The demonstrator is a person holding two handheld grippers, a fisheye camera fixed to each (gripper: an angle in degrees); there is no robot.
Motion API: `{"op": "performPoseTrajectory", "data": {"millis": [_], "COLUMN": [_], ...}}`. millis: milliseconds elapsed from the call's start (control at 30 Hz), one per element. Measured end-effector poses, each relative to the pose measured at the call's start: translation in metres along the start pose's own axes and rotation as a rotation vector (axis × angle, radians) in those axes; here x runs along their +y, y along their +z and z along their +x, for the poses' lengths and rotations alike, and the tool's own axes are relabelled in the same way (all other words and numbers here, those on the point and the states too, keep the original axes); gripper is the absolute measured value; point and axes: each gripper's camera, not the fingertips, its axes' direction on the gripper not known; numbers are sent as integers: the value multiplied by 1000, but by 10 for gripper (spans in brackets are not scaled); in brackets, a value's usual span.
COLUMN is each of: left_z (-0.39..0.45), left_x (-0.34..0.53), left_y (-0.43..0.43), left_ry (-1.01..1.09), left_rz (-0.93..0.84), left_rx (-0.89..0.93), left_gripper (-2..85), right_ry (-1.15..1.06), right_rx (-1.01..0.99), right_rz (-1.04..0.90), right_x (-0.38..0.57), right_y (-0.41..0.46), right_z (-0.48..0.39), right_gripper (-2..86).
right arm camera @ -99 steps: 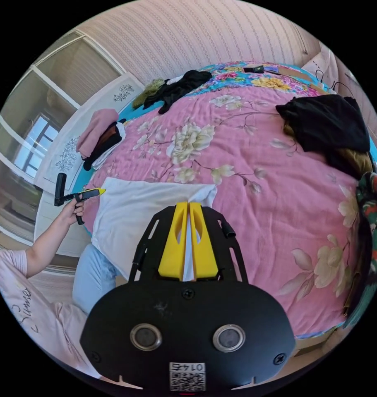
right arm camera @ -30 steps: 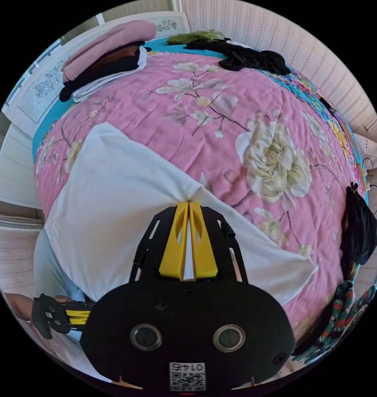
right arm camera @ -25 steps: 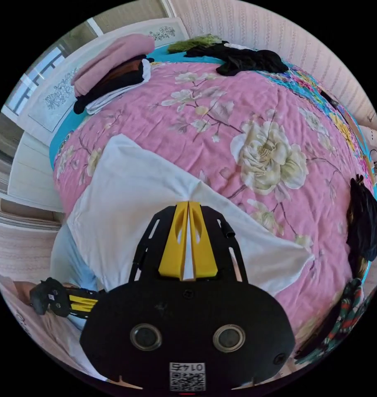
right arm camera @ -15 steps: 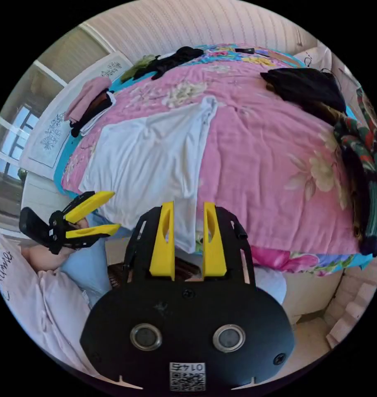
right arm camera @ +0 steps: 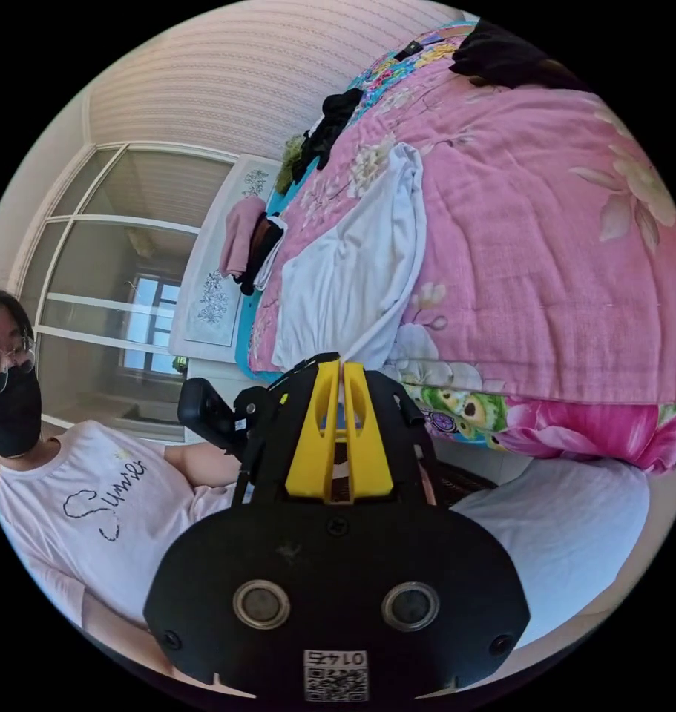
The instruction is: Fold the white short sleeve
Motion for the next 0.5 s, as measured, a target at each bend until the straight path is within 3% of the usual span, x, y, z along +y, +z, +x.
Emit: {"op": "performPoseTrajectory", "data": {"millis": [233, 500], "left_z": [-32, -66], "left_x": [-4, 1], "left_y": [-13, -21], "left_ry": [-132, -220], "left_rz": [34, 27], "left_rx": [-7, 121], "left_gripper": [13, -9], "right_ry": [-114, -73], "right_rx": [-28, 148], "right_rz": [-24, 209], "right_x": [-22, -84], "right_y": [-8, -13], "right_z": [-14, 16], "right_gripper": [27, 128]}}
